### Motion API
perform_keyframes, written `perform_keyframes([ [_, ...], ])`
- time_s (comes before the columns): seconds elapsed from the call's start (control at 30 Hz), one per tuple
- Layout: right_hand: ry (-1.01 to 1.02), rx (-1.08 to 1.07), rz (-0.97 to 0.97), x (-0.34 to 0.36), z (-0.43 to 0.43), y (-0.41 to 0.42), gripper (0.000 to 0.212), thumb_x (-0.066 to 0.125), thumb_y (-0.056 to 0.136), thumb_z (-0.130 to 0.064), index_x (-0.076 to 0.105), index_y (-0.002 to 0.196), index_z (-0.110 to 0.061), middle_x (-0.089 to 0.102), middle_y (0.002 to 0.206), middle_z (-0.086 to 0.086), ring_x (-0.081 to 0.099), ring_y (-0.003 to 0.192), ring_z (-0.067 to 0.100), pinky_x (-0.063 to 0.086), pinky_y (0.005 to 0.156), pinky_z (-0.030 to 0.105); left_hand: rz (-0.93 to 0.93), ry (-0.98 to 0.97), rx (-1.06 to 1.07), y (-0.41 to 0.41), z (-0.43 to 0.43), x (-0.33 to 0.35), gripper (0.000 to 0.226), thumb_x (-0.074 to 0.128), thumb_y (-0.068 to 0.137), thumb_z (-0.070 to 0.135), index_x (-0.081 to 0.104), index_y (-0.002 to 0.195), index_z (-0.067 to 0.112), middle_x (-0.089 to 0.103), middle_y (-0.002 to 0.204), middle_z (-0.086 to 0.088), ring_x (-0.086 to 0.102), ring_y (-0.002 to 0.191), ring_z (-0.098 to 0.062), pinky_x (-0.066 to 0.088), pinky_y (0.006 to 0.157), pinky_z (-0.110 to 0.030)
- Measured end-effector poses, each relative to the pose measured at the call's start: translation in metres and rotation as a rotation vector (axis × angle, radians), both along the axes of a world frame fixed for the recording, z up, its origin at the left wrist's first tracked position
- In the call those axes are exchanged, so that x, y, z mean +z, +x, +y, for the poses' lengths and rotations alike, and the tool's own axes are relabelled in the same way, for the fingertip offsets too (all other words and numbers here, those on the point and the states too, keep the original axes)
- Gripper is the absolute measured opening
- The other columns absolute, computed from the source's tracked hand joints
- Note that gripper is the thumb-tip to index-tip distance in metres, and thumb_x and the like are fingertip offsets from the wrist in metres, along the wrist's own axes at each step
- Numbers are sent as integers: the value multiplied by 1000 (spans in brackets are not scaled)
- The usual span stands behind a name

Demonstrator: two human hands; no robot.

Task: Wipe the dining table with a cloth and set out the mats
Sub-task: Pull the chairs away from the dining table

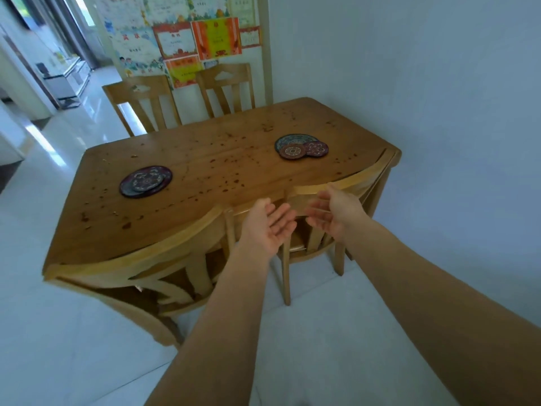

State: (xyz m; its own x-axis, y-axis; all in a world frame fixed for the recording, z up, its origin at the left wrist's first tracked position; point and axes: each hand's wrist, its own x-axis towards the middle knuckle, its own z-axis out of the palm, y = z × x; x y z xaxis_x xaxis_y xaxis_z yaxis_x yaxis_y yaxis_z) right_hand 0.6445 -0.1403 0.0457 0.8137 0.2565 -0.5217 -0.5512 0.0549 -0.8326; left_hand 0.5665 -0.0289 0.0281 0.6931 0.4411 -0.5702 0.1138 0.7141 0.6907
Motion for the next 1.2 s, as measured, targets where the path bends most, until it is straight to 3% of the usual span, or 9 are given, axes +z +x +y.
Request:
perform_keyframes([
  [0.17,79,-12,-42,24,-3,-76,31,42,102,-35,60,103,-10,71,94,10,70,81,22,57,69,35,-39,58,100,-84,4,24,30,50,100,27,55,125,11,71,106,-9,68,96,-25,55,76,-38],
  [0.37,278,29,-4,35,17,-172,34,42,102,-35,65,103,-10,75,76,6,69,62,17,56,60,29,-104,78,215,-194,30,49,25,51,99,30,61,114,13,76,96,-4,71,93,-22,55,77,-38],
  [0.63,306,174,-6,66,92,-254,31,45,101,-33,68,102,-13,75,76,4,68,60,15,55,60,28,-172,137,457,-312,109,76,26,53,97,27,64,116,13,76,98,-3,72,93,-22,57,72,-35],
  [0.93,356,316,-90,92,247,-322,32,45,101,-33,71,102,-13,75,79,4,68,62,14,54,58,27,-234,79,611,-392,234,86,21,48,97,22,64,106,11,75,97,-6,70,90,-22,57,73,-34],
  [1.2,452,412,-50,104,426,-395,30,42,102,-29,67,98,-13,72,74,1,65,64,14,52,61,27,-182,212,716,-487,403,98,17,48,97,20,62,104,12,75,88,-3,70,74,-17,55,63,-30],
])
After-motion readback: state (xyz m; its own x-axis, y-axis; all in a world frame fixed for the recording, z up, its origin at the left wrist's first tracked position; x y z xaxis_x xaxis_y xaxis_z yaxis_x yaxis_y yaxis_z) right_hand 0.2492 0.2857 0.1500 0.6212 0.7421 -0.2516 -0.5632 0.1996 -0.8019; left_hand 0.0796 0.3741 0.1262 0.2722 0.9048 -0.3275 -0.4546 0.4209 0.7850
